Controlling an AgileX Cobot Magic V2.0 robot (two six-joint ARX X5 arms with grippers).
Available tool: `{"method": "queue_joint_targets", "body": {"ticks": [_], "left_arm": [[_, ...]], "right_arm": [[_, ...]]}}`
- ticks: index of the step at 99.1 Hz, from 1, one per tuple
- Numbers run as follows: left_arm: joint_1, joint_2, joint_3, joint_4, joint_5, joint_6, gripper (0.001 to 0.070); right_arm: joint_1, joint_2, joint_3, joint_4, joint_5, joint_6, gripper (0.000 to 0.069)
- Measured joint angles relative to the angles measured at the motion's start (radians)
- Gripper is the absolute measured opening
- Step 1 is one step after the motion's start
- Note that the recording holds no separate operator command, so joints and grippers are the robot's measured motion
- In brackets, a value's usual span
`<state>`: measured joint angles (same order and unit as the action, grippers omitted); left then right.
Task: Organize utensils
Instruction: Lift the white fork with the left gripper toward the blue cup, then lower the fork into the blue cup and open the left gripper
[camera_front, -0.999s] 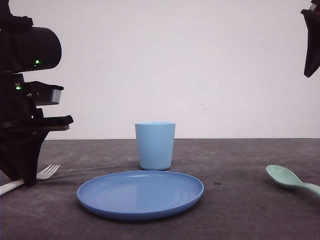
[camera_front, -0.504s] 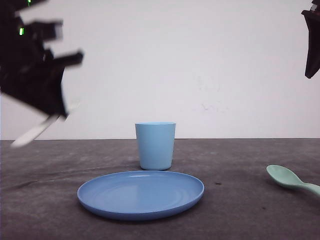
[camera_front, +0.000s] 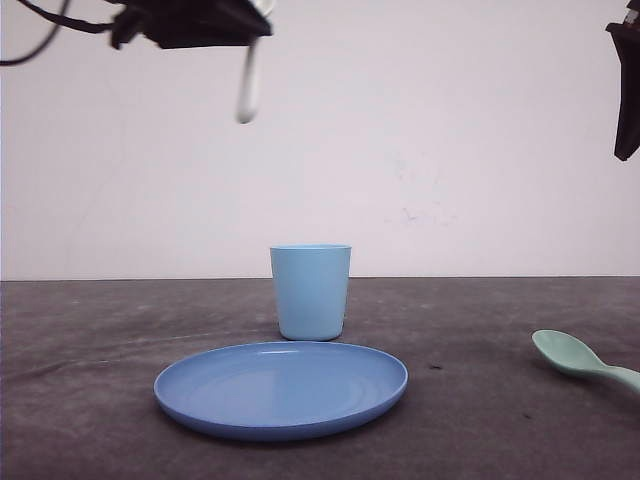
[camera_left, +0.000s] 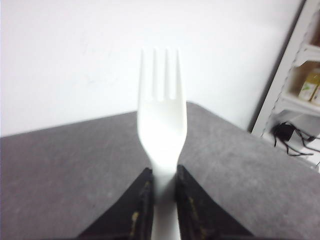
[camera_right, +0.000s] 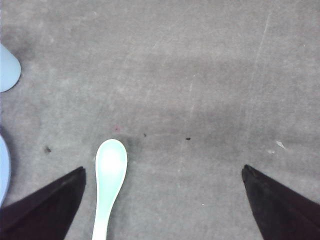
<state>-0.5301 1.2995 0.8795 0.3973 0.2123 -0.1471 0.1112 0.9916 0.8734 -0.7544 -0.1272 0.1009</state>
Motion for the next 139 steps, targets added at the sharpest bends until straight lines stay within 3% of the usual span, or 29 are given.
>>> {"method": "queue_joint_targets", "body": {"ticks": [23, 57, 111, 118, 131, 139], "left_arm": [[-0.038, 0.159, 0.000, 0.161, 0.000, 0.005, 0.0043], [-0.042, 0.389, 0.000, 0.357, 0.000, 0.105, 0.0043], [-0.043, 0.552, 0.000, 0.394, 0.000, 0.154, 0.0045], [-0.045, 0.552, 0.000, 0.396, 0.000, 0.154, 0.0078], [-0.045, 0.552, 0.000, 0.396, 0.000, 0.154, 0.0203], [-0.045, 0.552, 0.000, 0.396, 0.000, 0.154, 0.0232]], "right_arm": [[0.000, 0.000, 0.000, -0.017, 0.000, 0.000, 0.0629], [0.000, 0.000, 0.000, -0.032, 0.000, 0.000, 0.0629], [0.000, 0.000, 0.000, -0.042, 0.000, 0.000, 0.0629], [0.000, 0.000, 0.000, -0.042, 0.000, 0.000, 0.0629], [0.000, 0.000, 0.000, -0.042, 0.000, 0.000, 0.0629], [0.000, 0.000, 0.000, -0.042, 0.000, 0.000, 0.0629]]}}
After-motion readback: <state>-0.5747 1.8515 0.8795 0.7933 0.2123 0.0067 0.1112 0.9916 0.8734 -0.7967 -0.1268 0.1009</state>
